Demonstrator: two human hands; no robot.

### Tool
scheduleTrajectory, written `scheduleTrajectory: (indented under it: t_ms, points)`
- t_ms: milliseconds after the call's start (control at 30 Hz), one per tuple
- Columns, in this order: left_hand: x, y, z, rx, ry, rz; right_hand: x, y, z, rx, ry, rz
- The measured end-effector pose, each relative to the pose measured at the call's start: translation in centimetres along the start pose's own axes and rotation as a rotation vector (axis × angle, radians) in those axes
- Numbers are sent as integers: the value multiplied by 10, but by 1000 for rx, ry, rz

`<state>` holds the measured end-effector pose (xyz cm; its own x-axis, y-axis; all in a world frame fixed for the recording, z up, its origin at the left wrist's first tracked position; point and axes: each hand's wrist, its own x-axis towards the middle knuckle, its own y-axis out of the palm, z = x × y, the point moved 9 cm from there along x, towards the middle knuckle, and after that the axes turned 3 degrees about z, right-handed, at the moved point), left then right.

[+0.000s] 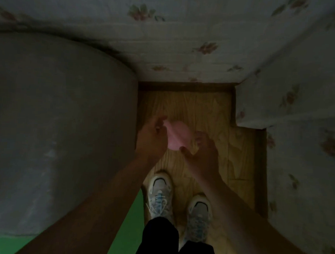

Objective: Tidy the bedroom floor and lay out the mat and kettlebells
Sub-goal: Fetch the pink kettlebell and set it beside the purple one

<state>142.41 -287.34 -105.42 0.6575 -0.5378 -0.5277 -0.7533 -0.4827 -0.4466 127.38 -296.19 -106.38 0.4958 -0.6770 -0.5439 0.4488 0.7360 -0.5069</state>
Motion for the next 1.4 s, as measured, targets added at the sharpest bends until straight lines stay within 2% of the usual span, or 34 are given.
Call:
scheduleTrajectory:
  t_ms: [167,367,500,600,733,900,1067,1233,1400]
  points:
    - [33,30,43,179,34,107,29,51,-31,-144,-1,78]
    - [57,32,53,363,146,73,53,66,-51,-214,-23,109]
    - [70,59,58,503,246,230,65,70,-57,-208,-34,79]
    - [75,69,56,586,298,346,71,74,-61,-241,28,151]
    - [68,50,45,551,323,354,68,61,-36,-192,4,193]
    - [25,-5,-10,436,365,236,32,11,40,-142,-148,171]
    - [-32,-80,-93,406,446,92,-24,-49,146,-157,-356,155]
    - [-129,-179,-203,419,507,-112,-117,-117,282,-179,-622,100]
    - [-256,-287,-317,469,530,-321,-227,-190,418,-206,-804,156]
